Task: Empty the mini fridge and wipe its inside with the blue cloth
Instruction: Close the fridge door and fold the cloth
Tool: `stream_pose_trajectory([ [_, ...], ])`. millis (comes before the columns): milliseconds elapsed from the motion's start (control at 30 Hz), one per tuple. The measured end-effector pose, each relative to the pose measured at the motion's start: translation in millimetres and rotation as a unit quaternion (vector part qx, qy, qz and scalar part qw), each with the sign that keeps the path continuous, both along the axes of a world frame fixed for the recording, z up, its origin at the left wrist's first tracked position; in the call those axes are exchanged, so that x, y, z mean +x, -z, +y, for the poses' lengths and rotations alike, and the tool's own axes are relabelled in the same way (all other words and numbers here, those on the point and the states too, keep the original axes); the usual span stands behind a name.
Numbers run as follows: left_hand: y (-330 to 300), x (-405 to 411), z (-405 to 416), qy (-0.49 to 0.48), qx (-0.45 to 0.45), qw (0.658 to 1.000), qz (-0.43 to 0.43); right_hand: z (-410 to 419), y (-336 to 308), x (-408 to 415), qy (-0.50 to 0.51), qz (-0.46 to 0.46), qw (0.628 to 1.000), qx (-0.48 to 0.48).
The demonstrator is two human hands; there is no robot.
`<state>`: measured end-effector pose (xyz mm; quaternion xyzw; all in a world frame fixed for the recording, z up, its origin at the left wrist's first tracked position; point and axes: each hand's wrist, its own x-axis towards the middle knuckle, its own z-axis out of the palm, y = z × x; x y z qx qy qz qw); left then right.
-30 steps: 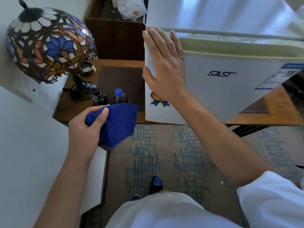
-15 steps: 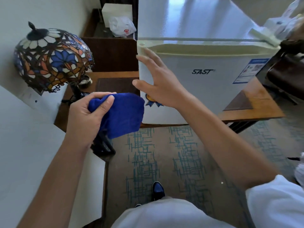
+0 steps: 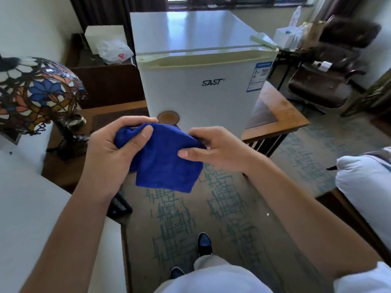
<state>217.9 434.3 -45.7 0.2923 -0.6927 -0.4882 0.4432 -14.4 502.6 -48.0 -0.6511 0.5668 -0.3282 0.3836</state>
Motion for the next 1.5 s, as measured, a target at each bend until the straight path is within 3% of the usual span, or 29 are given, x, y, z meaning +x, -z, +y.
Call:
stream_pose_trajectory([
  [133,5,-27,17,0.071,0.041,0.997,0.003,41,-1,-30,0.066,0.004,0.997,-0.033],
  [333,8,-82,39,0.151,0.031,0.986,-0.068,98,-2,-77,0.15,-0.006,0.985,-0.082],
  [567,20,-161,78,0.304,0.033,0.932,-0.194,162,-1,-145,0.2,-0.033,0.971,-0.128],
  [1100,46,-330,162,0.321,0.018,0.926,-0.198,271,24,-299,0.267,-0.037,0.954,-0.129],
  [1233,51,-356,160,0.308,0.042,0.939,-0.148,275,35,-323,0.292,-0.027,0.949,-0.115],
  [1500,68,-412,112,0.32,0.01,0.934,-0.16,240,59,-366,0.348,-0.025,0.934,-0.075],
])
